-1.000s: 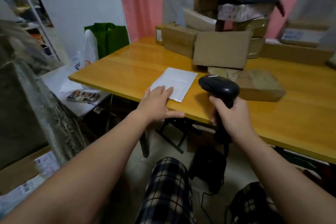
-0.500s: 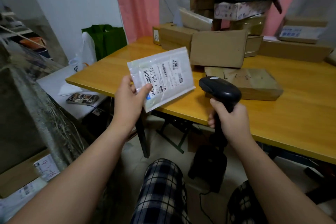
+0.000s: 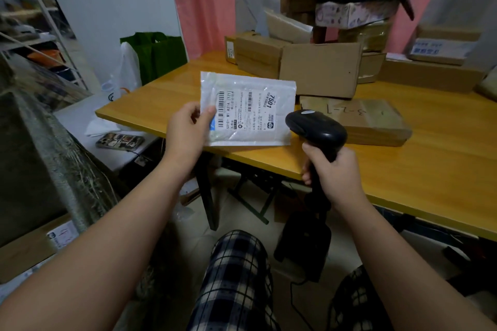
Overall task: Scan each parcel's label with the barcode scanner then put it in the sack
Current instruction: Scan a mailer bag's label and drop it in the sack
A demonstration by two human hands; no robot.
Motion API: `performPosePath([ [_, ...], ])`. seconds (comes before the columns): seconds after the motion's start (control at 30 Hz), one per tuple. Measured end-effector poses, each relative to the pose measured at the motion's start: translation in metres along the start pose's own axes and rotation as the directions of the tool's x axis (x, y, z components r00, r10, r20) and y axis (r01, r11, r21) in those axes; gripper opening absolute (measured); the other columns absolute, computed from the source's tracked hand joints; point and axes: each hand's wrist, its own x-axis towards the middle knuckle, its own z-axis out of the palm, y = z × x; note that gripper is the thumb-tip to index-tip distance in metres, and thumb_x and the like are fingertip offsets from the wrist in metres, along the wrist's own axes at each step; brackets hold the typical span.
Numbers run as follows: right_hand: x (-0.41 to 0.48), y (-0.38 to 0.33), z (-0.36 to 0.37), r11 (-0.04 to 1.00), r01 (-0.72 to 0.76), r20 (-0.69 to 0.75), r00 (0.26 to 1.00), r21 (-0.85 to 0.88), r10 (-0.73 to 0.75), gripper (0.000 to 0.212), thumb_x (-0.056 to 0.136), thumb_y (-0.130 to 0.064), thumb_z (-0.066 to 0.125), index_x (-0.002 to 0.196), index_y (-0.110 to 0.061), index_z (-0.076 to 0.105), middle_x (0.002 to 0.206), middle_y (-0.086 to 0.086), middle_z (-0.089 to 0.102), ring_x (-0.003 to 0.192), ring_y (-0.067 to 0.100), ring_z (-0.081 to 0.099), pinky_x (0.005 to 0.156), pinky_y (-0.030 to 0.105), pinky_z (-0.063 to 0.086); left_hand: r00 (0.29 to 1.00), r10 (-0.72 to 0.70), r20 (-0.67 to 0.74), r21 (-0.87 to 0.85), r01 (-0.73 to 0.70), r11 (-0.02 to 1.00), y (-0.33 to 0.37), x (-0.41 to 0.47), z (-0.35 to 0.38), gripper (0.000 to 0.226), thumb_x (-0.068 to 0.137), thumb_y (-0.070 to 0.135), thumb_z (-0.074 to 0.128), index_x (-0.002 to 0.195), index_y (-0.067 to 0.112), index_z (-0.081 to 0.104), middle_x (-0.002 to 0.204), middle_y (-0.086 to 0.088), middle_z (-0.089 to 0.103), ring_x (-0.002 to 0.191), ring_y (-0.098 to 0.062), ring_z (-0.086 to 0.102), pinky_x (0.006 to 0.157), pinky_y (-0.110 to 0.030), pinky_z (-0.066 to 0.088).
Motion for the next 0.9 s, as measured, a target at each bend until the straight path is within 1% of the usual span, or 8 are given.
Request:
performPosePath([
  [0.13, 0.011, -0.018, -0.003, 0.993, 0.108, -0.092, 0.99, -0.04, -0.111, 0.046, 0.079, -0.029, 0.076, 0.12, -0.016, 0.059, 0.106, 0.0, 0.066, 0.096, 0.012, 0.061, 0.084, 0.028, 0.05, 0.977, 0.158, 0.142, 0.122, -0.175, 0.977, 0.025, 0.026, 0.001, 0.02, 0.103, 0.023, 0.041, 0.1, 0.01, 0.055, 0.094, -0.009, 0.063, 0.087, -0.027, 0.061, 0.074, -0.046, 0.05],
  [0.27, 0.028, -0.05, -0.006, 0.957, 0.245, -0.014, 0.968, -0.155, -0.25, 0.084, 0.063, -0.047, 0.078, 0.136, -0.022, 0.045, 0.131, -0.001, 0.053, 0.124, 0.01, 0.047, 0.103, 0.028, 0.04, 0.936, 0.24, 0.258, 0.072, -0.266, 0.961, 0.045, 0.032, 0.005, 0.013, 0.102, 0.022, 0.043, 0.093, 0.02, 0.052, 0.071, 0.007, 0.055, 0.055, -0.002, 0.05, 0.047, -0.03, 0.043],
  [0.4, 0.028, -0.06, -0.004, 0.957, 0.265, 0.07, 0.964, -0.12, -0.258, 0.025, 0.078, -0.02, 0.077, 0.094, -0.033, 0.062, 0.09, -0.016, 0.065, 0.081, -0.016, 0.059, 0.071, 0.007, 0.046, 0.954, 0.229, 0.193, -0.079, -0.217, 0.973, 0.062, 0.029, 0.008, 0.018, 0.096, 0.02, 0.056, 0.08, 0.026, 0.062, 0.064, 0.01, 0.059, 0.052, 0.002, 0.051, 0.05, -0.021, 0.041],
  [0.5, 0.022, -0.052, -0.002, 0.969, 0.247, -0.027, 0.969, 0.017, -0.247, 0.021, 0.082, -0.015, 0.073, 0.083, -0.032, 0.061, 0.078, -0.016, 0.066, 0.07, -0.012, 0.063, 0.058, 0.008, 0.046, 0.993, 0.083, 0.086, -0.237, -0.061, 0.97, 0.063, 0.018, 0.011, 0.009, 0.093, 0.026, 0.061, 0.088, 0.02, 0.062, 0.078, 0.001, 0.064, 0.056, -0.003, 0.056, 0.052, -0.023, 0.046],
  [0.6, 0.017, -0.039, 0.001, 0.972, 0.199, -0.112, 0.976, 0.126, -0.186, 0.018, 0.084, -0.018, 0.072, 0.088, -0.03, 0.061, 0.079, -0.017, 0.067, 0.071, -0.011, 0.064, 0.056, 0.008, 0.046, 0.957, -0.133, 0.258, -0.474, 0.245, 0.846, 0.05, -0.008, 0.02, 0.019, 0.094, 0.02, 0.06, 0.109, 0.009, 0.055, 0.088, -0.004, 0.066, 0.06, -0.002, 0.062, 0.06, -0.018, 0.05],
  [0.67, 0.014, -0.034, 0.003, 0.976, 0.187, -0.144, 0.975, 0.115, -0.169, 0.019, 0.083, -0.021, 0.074, 0.095, -0.029, 0.061, 0.087, -0.014, 0.068, 0.076, -0.009, 0.065, 0.06, 0.009, 0.047, 0.936, -0.127, 0.327, -0.351, 0.246, 0.904, 0.034, -0.026, 0.026, 0.008, 0.092, 0.01, 0.061, 0.1, 0.009, 0.059, 0.08, -0.002, 0.066, 0.061, -0.001, 0.06, 0.066, -0.019, 0.048],
  [0.77, 0.008, -0.028, 0.006, 0.976, 0.215, -0.17, 0.962, -0.016, -0.215, 0.037, 0.077, -0.028, 0.078, 0.108, -0.026, 0.057, 0.1, -0.01, 0.064, 0.091, -0.007, 0.06, 0.073, 0.008, 0.046, 0.965, -0.122, 0.231, -0.254, 0.181, 0.95, 0.017, -0.032, 0.028, 0.007, 0.091, 0.007, 0.062, 0.085, 0.011, 0.061, 0.08, -0.009, 0.062, 0.072, -0.012, 0.057, 0.072, -0.027, 0.046],
  [0.9, -0.004, -0.025, 0.008, 0.97, 0.203, -0.097, 0.971, -0.137, -0.217, 0.022, 0.079, -0.03, 0.075, 0.097, -0.021, 0.067, 0.079, -0.017, 0.064, 0.072, -0.015, 0.057, 0.061, 0.004, 0.04, 0.989, -0.087, 0.121, -0.178, 0.108, 0.978, 0.013, -0.025, 0.023, 0.01, 0.091, 0.01, 0.062, 0.083, 0.014, 0.06, 0.072, 0.001, 0.057, 0.064, -0.002, 0.052, 0.062, -0.017, 0.042],
])
